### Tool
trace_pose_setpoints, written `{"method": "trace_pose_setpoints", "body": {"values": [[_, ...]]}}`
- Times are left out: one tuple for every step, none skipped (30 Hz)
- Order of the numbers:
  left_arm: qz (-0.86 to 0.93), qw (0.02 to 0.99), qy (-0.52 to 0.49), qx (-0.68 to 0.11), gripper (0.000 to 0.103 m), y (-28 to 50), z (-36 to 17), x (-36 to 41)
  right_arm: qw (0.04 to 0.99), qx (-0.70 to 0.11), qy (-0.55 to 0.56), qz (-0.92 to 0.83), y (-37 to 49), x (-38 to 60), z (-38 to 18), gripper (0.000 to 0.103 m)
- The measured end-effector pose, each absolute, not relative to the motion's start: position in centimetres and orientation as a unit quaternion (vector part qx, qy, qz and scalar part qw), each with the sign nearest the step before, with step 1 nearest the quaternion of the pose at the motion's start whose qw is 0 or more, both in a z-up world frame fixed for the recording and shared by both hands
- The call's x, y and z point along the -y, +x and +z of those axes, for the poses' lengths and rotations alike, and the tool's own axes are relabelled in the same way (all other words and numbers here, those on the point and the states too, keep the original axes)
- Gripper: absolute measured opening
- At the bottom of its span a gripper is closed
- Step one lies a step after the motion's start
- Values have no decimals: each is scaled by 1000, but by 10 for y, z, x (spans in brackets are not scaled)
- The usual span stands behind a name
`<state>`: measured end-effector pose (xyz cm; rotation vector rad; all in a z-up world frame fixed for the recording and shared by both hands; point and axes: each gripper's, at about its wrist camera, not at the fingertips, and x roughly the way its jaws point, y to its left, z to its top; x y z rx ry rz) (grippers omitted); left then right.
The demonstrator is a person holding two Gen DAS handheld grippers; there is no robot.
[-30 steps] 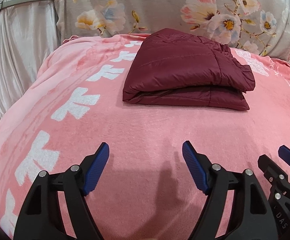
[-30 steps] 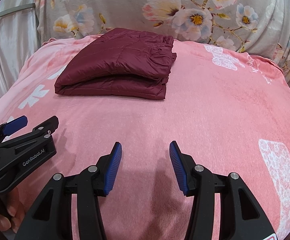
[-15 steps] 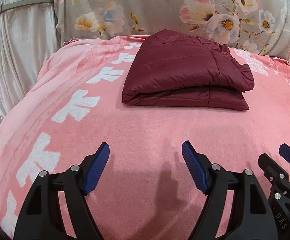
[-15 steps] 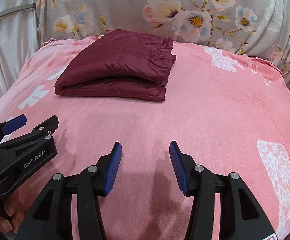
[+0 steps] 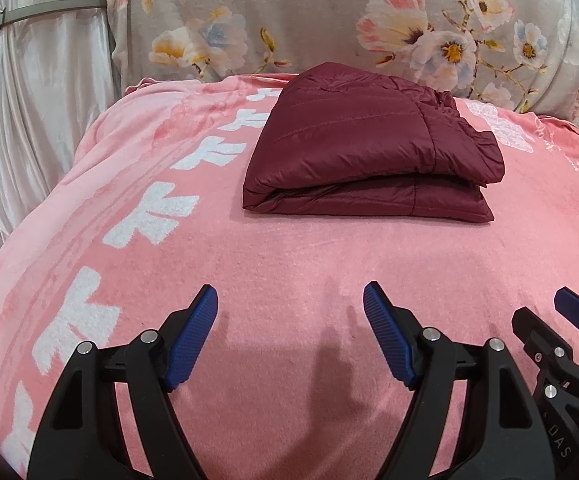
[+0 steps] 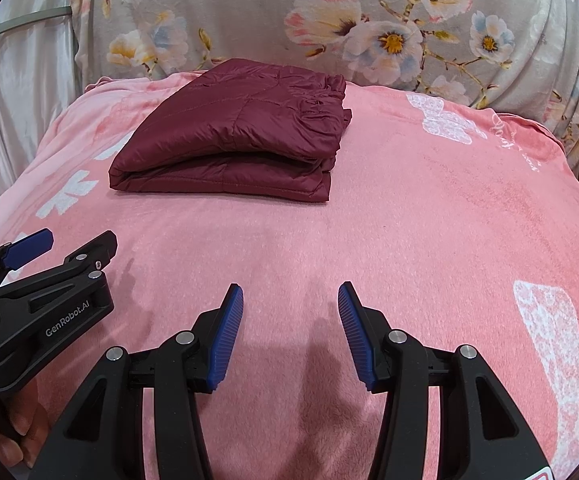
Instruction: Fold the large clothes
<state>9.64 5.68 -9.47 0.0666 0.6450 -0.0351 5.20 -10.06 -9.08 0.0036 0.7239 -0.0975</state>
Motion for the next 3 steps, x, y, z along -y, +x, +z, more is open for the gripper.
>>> {"method": "trace_pose_setpoints", "body": {"values": [[-19,948,32,-317,73,96,-95,-57,934,-354,2,-47,52,101,-91,49],[-19,948,33,-317,73,96,-95,-56,934,-354,1,-47,52,101,-91,49],[-21,948,34,-317,73,96,-94,-56,934,-354,1,-47,52,101,-91,49]]}}
